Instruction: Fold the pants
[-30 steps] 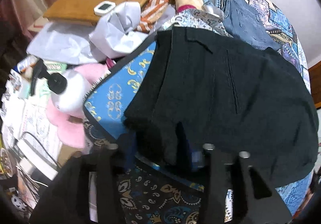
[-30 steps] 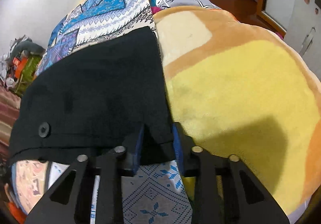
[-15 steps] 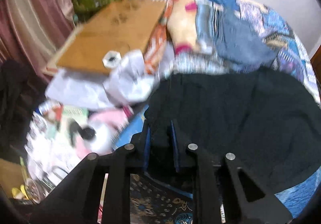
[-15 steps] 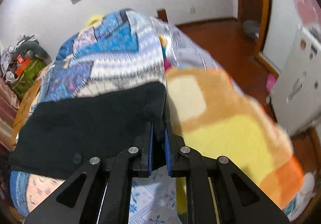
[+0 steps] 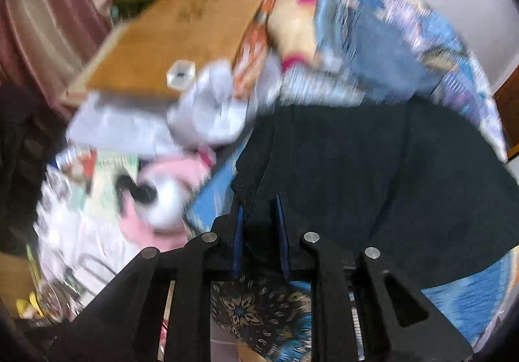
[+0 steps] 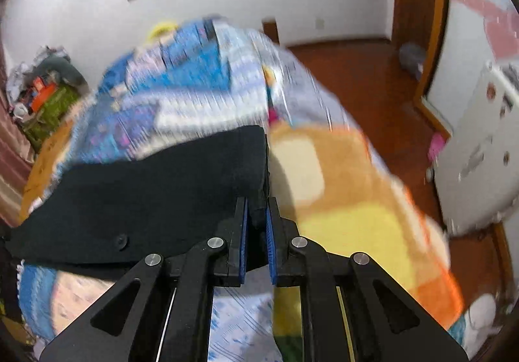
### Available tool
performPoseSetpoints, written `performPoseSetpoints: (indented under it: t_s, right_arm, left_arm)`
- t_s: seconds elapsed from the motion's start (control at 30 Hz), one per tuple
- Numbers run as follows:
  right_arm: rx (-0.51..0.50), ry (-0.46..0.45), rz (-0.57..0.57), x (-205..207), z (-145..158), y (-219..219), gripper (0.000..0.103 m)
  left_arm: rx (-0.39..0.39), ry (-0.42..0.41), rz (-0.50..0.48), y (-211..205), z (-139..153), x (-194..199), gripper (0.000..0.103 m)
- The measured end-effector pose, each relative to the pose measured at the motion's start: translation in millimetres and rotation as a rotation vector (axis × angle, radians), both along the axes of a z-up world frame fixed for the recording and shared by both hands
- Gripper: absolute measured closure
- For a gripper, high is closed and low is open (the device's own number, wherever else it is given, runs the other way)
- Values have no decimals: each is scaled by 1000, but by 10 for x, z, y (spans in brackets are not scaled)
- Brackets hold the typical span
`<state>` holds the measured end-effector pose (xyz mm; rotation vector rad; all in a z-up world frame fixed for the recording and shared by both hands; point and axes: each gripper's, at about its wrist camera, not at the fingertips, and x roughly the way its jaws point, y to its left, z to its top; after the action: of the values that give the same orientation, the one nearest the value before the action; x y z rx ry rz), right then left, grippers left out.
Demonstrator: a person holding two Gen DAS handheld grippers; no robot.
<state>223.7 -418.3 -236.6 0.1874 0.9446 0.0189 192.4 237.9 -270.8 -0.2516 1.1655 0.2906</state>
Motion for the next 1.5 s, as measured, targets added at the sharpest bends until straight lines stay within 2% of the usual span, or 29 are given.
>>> performPoseSetpoints:
  t_s: [0.07,0.1,0.17,0.2,0.27,0.3,0.37,0.43,0.53,0.6,0.7,0.83,0.97,1.13,1.27,1.37,1.5]
  right_arm:
    - [-4,49,-2,0,-213,18,92]
    - [-16,72,4,4,-304,49,90]
    - [-56,101,19,15,-378,119,85]
    - [-94,101,23,17,-368,166,85]
    - [-153,85,27,11,-261,205,83]
    - [-178,64,31,11,-173,238,82]
    - [-191,16,47,-27,8,309,74]
    - [-189,-56,86,-77,232,434,57]
    - [-171,-131,176,-131,475,723,54]
    - [-149,-162,253,-167,579,967,50]
    - [-125,-181,369,-224,633,1319,48]
    - [-70,-162,488,-242,564,1703,48]
    - [-47,-123,557,-273,421,1986,48]
    - [-48,-87,628,-270,272,2211,48]
    - [-42,-68,678,-274,202,2350,48]
    - [-25,-47,708,-263,157,2440,48]
    - [-57,-34,763,-262,92,2596,48]
  left_arm:
    - [-66,56,6,2,-334,-45,82]
    - [-75,65,8,-17,-437,-59,81]
    - [-30,43,12,-64,-462,-98,74]
    - [-1,40,13,-80,-425,-103,71]
    - [73,55,14,-113,-314,-92,52]
    - [99,59,13,-123,-261,-77,47]
    - [151,23,10,-162,-54,-87,38]
    - [159,-42,-8,-227,187,-102,30]
    - [123,-157,-68,-468,526,-146,18]
    - [101,-206,-137,-709,679,-142,16]
    - [90,-226,-269,-1109,758,-90,15]
    - [107,-202,-430,-1633,654,-73,15]
    - [88,-138,-505,-1935,439,2,15]
    - [101,-130,-540,-2115,371,7,15]
    - [40,-114,-530,-2084,330,6,15]
    - [58,-115,-554,-2124,332,-55,15]
    - [89,-116,-579,-2177,325,-51,15]
